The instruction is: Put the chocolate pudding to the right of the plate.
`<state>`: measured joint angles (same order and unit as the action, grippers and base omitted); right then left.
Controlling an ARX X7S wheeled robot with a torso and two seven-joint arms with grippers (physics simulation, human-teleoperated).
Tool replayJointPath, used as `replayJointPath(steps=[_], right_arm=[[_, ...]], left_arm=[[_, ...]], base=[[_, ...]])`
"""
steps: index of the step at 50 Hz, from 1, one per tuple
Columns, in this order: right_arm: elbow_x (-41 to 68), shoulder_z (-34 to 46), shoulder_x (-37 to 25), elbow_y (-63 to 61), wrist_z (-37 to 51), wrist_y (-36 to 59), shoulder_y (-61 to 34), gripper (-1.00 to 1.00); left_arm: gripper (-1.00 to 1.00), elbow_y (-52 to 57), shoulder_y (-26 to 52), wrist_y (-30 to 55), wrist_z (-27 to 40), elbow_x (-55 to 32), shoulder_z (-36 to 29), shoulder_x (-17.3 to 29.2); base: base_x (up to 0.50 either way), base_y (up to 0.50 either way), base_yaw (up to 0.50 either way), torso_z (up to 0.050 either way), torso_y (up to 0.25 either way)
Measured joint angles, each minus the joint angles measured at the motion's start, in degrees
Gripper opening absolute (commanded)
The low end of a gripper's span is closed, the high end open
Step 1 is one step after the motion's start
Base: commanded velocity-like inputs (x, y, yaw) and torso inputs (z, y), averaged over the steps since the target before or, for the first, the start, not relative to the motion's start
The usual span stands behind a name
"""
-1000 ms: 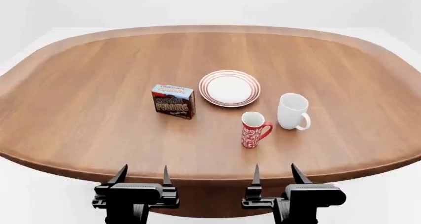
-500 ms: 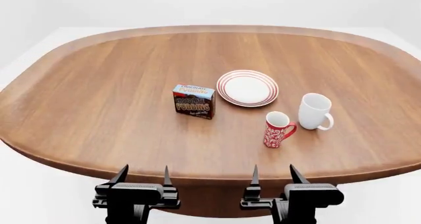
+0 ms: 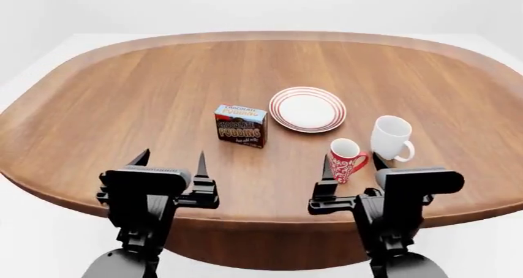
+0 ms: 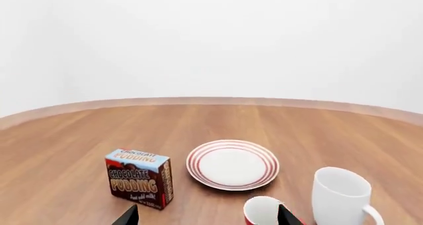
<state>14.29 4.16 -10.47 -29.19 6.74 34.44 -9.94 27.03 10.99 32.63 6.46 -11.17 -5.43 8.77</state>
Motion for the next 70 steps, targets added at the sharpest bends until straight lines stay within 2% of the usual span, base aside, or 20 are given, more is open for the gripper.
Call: replayJointPath(steps=[20,70], right_arm=[[1.90,0.03,-1.72,-4.20,0.26,4.55,-2.06,1.00],[2.59,0.73,-2.71,-2.07,1.44,1.93,-1.42,1.00]], left_arm=[[1.00,2.56,2.33,3.99,0.75,-1.56,-0.34,0.82],[1.00,0.50,2.52,1.46,2.60,-2.21,-1.56,2.20]], base=[[0.49,0.00,0.00,0.000,0.000],[0.50,0.00,0.00,0.000,0.001]])
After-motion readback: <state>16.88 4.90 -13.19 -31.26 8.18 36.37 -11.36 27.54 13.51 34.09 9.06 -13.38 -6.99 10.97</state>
